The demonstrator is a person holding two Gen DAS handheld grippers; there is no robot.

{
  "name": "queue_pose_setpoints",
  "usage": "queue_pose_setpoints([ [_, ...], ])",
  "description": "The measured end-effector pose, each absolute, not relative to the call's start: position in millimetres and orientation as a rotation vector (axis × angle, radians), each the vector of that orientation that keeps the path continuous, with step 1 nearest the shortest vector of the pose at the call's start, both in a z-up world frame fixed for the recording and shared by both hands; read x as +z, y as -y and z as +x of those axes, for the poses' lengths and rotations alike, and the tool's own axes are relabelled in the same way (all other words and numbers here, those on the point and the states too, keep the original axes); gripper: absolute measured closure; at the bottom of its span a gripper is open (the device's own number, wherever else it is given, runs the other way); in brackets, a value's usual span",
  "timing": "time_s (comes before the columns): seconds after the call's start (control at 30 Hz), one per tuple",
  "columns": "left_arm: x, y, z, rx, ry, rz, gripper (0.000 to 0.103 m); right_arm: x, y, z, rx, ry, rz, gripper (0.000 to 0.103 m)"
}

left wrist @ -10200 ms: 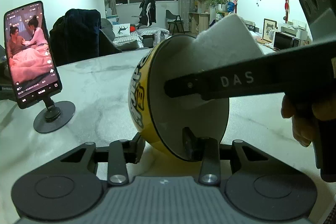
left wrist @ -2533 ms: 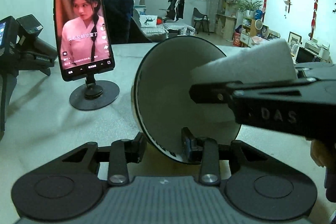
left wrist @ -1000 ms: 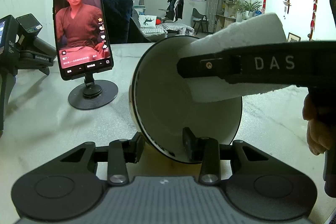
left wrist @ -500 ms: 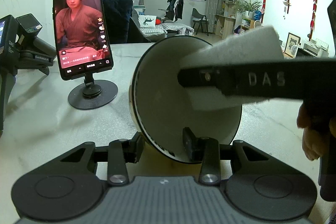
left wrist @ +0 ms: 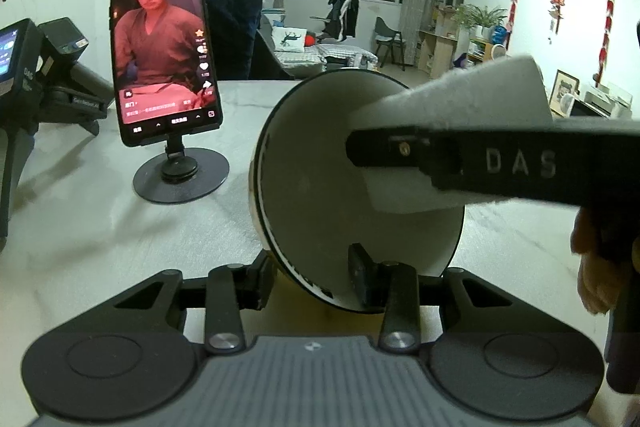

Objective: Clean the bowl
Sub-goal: 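Scrub the bowl's inner wall with the right tool's sponge while the left tool holds it, then rotate the yellow bowl with the left tool while the right tool's sponge stays inside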

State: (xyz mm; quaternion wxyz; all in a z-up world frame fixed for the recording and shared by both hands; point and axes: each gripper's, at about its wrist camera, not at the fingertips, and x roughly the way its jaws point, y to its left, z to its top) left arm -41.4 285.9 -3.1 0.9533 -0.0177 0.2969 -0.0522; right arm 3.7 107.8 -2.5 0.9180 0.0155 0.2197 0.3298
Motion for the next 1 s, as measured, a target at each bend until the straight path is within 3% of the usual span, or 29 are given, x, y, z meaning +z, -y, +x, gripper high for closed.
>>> queue_pose_setpoints([
  [0.47,-2.7,-264.3,-34.2,-0.186,-0.606,-0.049,0.064,-18.9,-107.5,14.4,0.647,-0.498,0.011,0.083],
  [1.0,-3.2,-216.2,-10.8,-0.276,-0.625,-0.015,0.065,-7.3,-44.0,-12.1,0.553,-0.499,0.02,0.083],
])
